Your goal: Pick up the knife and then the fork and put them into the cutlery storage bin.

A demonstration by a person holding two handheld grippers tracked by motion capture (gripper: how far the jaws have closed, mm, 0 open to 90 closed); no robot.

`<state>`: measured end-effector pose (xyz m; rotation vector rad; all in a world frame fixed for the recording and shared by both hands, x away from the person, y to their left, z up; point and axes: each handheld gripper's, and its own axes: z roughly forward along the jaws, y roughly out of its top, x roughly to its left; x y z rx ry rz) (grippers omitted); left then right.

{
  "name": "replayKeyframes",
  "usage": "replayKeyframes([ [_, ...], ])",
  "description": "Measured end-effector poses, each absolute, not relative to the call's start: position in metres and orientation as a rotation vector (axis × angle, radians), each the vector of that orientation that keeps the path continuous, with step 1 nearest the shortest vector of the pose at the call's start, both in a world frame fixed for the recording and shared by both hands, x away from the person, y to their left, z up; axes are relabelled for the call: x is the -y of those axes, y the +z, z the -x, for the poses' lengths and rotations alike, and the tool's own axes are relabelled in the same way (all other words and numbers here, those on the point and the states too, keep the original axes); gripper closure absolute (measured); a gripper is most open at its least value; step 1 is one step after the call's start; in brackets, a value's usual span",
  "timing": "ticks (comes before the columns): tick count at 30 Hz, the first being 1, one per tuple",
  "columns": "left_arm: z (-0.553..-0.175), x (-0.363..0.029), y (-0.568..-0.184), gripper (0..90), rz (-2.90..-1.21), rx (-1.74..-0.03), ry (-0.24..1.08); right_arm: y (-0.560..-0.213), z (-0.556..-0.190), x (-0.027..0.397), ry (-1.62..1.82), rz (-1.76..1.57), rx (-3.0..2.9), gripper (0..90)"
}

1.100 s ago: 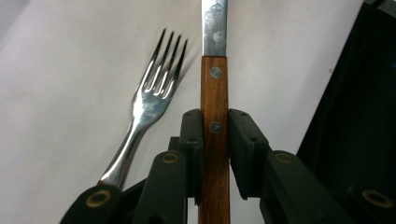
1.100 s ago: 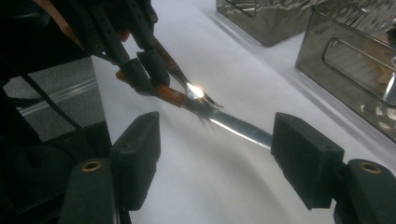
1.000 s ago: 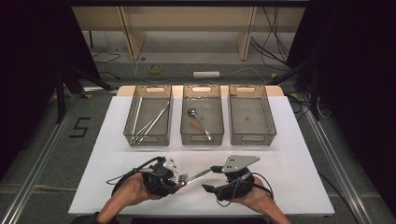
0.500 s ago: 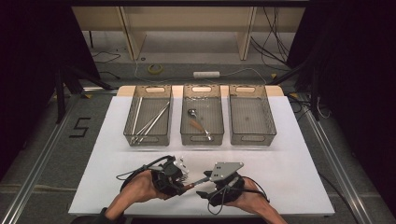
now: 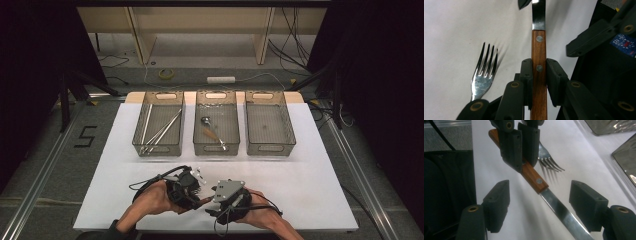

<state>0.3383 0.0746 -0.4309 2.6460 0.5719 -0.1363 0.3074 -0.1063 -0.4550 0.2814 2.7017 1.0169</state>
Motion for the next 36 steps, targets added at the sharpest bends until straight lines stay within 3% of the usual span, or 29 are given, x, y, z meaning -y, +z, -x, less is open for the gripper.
replayKeyframes([
  [18, -0.339, -0.069, -0.428, 75.6, -2.649, -0.542, -0.19, -0.461, -0.302, 0.098, 0.894, -0.101, -2.652, 61.0],
  [36, -0.335, -0.07, -0.421, 74.7, -2.596, -0.513, -0.199, -0.459, -0.294, 0.098, 0.79, 0.132, -2.663, 77.6],
])
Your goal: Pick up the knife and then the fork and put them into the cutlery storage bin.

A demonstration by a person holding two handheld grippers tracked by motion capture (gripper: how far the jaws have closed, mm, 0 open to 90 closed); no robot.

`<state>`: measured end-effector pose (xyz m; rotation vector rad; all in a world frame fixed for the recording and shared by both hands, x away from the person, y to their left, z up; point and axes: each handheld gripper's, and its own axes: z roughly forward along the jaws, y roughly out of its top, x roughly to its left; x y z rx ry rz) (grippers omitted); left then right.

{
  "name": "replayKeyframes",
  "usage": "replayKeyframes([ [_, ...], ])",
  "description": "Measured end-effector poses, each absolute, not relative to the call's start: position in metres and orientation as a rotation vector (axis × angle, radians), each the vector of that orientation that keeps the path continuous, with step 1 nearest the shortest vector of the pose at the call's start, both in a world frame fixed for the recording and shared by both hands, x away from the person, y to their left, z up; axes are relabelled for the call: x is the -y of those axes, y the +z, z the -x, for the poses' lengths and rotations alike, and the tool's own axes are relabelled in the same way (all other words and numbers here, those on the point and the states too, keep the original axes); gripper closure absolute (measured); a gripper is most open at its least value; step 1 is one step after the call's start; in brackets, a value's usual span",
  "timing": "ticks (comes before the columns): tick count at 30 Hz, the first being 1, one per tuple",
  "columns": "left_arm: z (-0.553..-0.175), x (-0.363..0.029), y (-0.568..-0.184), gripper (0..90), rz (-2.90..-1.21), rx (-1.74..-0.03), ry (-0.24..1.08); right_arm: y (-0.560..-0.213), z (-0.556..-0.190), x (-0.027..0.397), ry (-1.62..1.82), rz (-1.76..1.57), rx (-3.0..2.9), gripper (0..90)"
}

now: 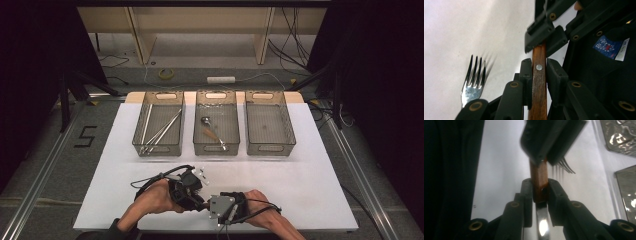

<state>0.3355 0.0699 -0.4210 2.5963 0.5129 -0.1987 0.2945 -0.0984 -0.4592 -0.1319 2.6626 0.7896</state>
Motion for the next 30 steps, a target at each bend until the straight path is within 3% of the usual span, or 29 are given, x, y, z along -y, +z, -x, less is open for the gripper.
replayKeyframes([
  [8, -0.336, -0.073, -0.413, 73.0, -2.546, -0.481, -0.173, -0.451, -0.294, 0.101, 0.795, 0.142, -2.635, 78.1],
  [14, -0.336, -0.075, -0.408, 62.7, -2.51, -0.465, -0.147, -0.446, -0.293, 0.103, 0.807, 0.121, -2.625, 78.1],
  [20, -0.338, -0.082, -0.396, 43.2, -2.4, -0.479, -0.103, -0.444, -0.293, 0.105, 0.807, 0.105, -2.625, 78.1],
  [30, -0.332, -0.095, -0.374, 34.4, -2.279, -0.487, 0.009, -0.439, -0.295, 0.111, 0.809, 0.073, -2.6, 78.1],
])
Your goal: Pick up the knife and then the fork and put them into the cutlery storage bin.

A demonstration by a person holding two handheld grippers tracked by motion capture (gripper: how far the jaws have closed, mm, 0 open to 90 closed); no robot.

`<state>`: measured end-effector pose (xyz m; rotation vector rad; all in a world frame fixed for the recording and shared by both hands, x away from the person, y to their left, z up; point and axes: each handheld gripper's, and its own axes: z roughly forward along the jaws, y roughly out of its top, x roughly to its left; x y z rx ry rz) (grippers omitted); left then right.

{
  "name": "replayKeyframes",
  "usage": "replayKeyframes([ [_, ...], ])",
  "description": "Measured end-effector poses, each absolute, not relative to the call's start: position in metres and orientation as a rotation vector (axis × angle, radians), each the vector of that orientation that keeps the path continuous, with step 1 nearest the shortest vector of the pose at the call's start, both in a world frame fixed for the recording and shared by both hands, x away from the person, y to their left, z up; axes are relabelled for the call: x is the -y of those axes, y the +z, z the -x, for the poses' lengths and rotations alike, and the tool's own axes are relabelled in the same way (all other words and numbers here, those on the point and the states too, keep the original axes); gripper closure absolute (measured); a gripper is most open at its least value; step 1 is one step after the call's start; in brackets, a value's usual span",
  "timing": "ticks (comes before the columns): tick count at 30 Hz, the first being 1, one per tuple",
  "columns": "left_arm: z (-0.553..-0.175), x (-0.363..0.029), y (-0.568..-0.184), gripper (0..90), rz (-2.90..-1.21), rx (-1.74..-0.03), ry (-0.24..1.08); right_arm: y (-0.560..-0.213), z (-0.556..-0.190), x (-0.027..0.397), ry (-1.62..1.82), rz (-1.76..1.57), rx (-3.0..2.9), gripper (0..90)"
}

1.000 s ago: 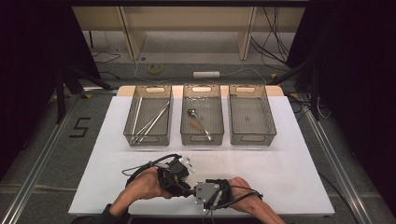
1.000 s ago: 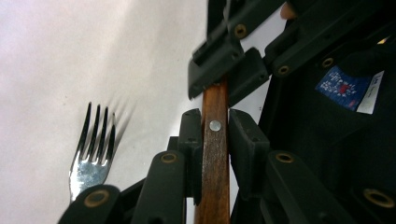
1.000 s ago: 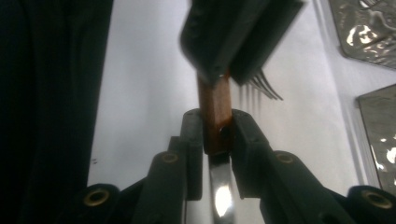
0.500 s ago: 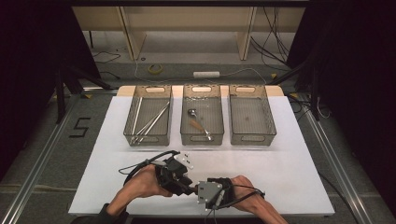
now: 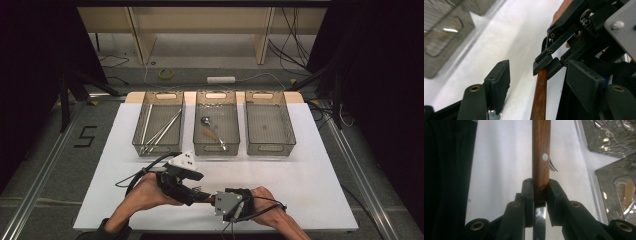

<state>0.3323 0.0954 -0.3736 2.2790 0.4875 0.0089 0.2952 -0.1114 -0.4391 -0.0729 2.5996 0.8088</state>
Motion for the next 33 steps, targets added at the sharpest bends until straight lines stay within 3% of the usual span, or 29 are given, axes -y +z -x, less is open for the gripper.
replayKeyframes([
  [12, -0.339, -0.134, -0.372, 20.8, -2.131, -0.639, 0.155, -0.427, -0.316, 0.142, 0.775, -0.055, -2.542, 78.1],
  [33, -0.339, -0.169, -0.413, 17.8, -1.999, -0.756, 0.259, -0.377, -0.383, 0.201, 0.956, -0.577, -2.403, 78.0],
])
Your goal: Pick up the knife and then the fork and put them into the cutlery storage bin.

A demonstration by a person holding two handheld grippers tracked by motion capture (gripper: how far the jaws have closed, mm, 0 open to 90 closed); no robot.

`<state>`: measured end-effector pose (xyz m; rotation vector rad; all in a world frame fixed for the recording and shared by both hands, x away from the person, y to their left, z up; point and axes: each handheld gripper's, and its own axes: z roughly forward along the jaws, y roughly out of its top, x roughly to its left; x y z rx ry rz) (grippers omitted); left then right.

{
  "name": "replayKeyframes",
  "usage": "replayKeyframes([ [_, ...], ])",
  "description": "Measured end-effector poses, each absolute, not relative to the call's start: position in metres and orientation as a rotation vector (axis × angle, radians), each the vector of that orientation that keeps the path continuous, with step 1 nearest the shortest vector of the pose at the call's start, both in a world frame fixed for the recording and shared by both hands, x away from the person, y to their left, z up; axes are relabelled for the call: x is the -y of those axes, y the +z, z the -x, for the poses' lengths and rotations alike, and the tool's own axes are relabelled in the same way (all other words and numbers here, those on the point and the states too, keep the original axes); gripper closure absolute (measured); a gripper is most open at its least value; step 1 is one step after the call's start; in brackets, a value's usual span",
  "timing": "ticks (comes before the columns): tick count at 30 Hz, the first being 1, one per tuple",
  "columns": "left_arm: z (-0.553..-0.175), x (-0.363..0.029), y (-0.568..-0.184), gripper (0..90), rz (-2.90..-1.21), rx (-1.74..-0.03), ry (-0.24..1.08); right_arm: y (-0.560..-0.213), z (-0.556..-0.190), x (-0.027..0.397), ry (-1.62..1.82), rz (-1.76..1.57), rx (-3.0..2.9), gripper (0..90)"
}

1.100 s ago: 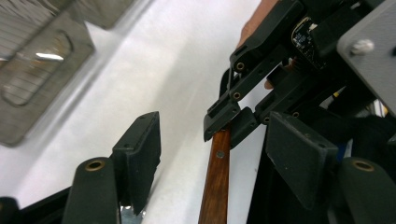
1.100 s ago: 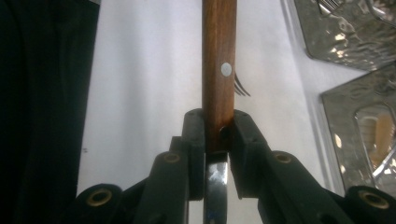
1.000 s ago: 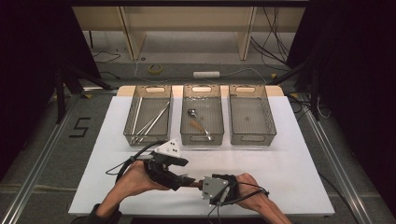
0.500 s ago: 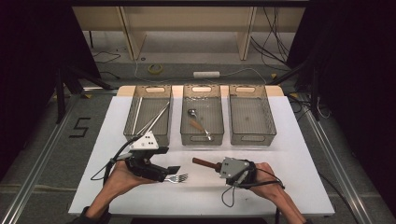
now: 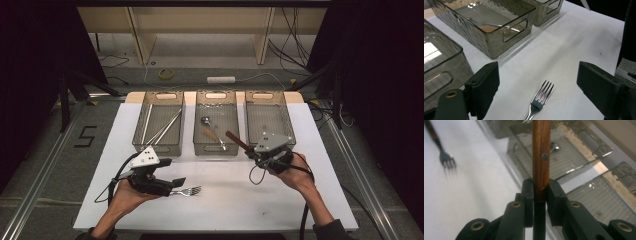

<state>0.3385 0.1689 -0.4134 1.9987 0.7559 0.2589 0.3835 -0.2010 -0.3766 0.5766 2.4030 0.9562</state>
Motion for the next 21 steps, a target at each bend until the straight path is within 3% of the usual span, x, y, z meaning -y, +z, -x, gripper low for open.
replayKeyframes([
  [21, -0.336, -0.19, -0.422, 16.8, -1.963, -0.81, 0.27, -0.342, -0.452, 0.207, 1.013, -0.807, -2.314, 77.9],
])
